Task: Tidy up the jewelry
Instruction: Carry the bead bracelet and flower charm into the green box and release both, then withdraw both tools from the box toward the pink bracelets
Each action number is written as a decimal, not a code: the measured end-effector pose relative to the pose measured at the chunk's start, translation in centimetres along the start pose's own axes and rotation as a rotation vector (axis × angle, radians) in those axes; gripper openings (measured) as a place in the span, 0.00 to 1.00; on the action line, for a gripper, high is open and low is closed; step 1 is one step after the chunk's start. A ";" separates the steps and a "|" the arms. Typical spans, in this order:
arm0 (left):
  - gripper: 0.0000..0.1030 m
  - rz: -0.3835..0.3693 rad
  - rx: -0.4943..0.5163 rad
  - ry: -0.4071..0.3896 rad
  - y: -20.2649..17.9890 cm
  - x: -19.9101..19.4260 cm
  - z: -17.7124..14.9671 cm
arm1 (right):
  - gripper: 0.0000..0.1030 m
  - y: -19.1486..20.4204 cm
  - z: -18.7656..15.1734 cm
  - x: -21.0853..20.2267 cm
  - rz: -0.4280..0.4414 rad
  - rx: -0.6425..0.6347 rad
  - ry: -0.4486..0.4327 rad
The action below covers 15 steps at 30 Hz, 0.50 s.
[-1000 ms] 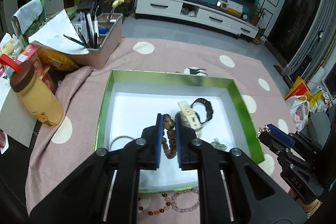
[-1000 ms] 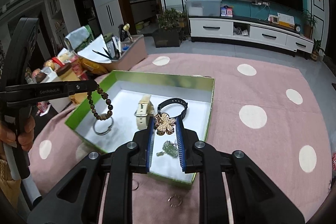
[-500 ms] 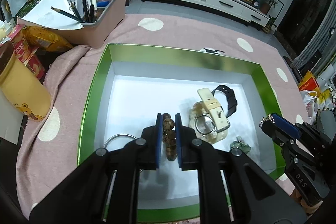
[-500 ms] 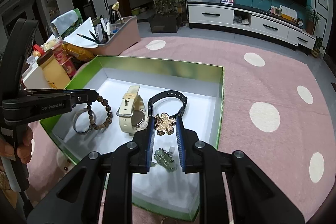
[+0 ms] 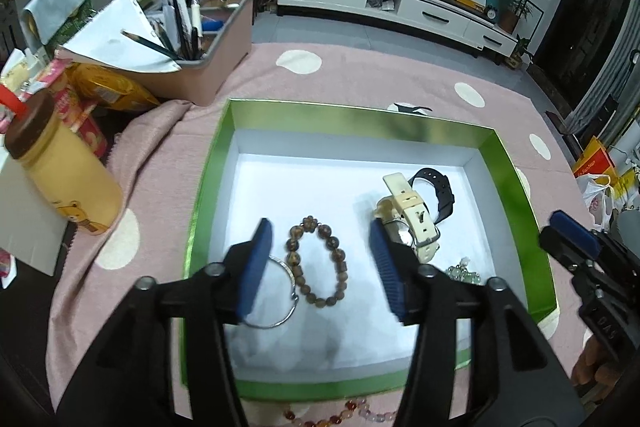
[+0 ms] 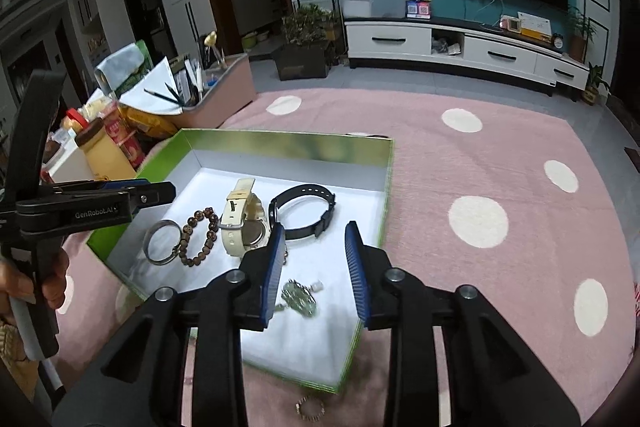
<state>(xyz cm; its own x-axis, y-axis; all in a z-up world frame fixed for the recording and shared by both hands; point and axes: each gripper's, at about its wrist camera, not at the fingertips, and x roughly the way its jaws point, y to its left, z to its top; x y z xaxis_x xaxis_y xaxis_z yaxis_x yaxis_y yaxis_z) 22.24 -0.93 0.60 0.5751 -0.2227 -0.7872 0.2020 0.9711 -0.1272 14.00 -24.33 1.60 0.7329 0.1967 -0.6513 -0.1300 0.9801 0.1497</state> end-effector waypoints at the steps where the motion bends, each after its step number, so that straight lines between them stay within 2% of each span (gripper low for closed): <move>1: 0.57 0.001 0.000 -0.005 0.1 -0.4 -0.1 | 0.35 -0.1 -0.3 -0.5 -0.001 0.004 -0.005; 3: 0.63 0.006 -0.004 -0.013 0.3 -1.2 -0.5 | 0.40 -0.4 -0.8 -1.5 -0.008 0.008 -0.013; 8: 0.72 0.021 -0.020 -0.031 0.7 -3.5 -2.1 | 0.41 -0.9 -2.8 -4.0 -0.019 0.016 -0.016; 15: 0.72 0.039 -0.049 -0.043 1.8 -6.4 -5.5 | 0.41 -1.2 -5.9 -6.5 -0.018 0.045 -0.005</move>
<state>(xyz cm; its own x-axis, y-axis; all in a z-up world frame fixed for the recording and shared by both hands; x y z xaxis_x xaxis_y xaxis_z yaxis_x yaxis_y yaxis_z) 14.56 2.71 2.06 0.6151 -0.1872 -0.7659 0.1407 0.9819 -0.1270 5.43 -26.59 1.27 0.7383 0.1784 -0.6504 -0.0867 0.9815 0.1708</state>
